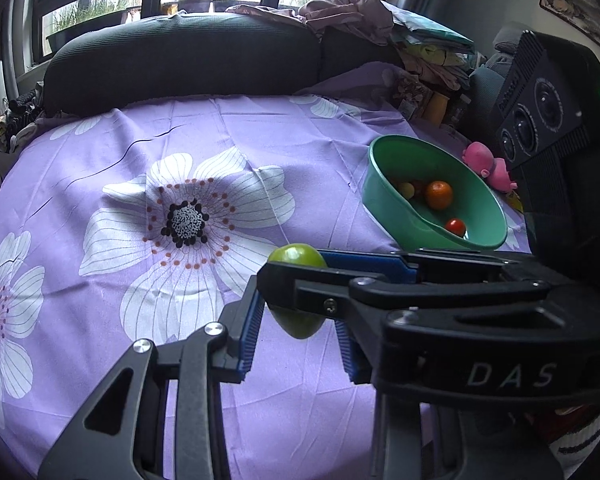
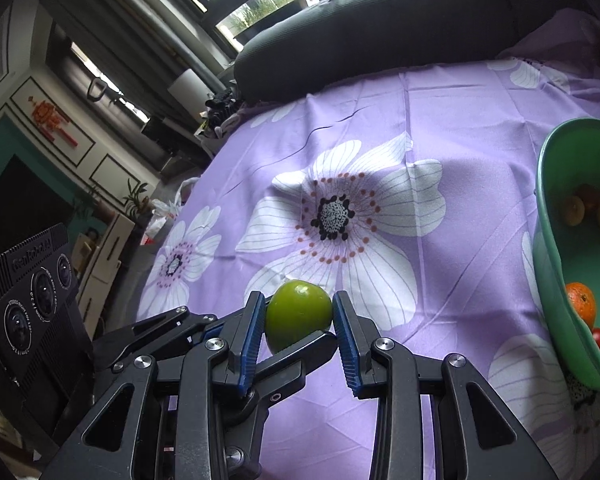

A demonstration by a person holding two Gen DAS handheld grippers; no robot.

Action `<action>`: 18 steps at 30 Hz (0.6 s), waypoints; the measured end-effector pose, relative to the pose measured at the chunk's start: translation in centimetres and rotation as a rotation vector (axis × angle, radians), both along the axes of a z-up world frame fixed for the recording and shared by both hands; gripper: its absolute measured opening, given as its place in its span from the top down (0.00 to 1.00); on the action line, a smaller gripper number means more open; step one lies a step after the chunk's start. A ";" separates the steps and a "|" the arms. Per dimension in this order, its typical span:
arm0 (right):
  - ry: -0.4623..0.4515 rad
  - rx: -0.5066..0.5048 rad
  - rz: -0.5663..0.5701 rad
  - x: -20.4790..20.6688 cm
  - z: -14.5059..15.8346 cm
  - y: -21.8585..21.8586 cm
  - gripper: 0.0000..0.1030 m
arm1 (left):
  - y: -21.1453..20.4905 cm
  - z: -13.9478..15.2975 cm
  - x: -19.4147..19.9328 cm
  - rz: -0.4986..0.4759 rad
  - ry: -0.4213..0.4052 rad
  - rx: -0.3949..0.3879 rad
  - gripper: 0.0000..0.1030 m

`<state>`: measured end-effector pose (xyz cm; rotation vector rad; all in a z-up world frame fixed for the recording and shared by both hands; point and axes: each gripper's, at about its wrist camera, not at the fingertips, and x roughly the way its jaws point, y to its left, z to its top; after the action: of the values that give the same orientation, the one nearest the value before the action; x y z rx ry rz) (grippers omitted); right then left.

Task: Organize fruits
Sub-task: 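Carry the green fruit over the green bowl with the right gripper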

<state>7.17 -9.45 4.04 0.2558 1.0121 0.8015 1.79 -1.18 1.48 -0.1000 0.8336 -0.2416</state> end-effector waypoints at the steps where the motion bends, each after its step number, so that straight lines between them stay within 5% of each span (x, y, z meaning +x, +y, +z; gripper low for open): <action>1: -0.004 0.002 -0.001 -0.3 0.2 -0.1 0.64 | -0.2 0.2 -0.3 -0.001 -0.005 0.002 0.67; 18: -0.078 0.037 -0.017 -3.4 2.8 -2.0 0.64 | -2.1 2.8 -3.1 -0.011 -0.078 0.037 0.67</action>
<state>3.75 -11.41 6.86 0.2625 0.9212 0.8093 -1.32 -3.30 4.32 -0.0514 0.7608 -0.2387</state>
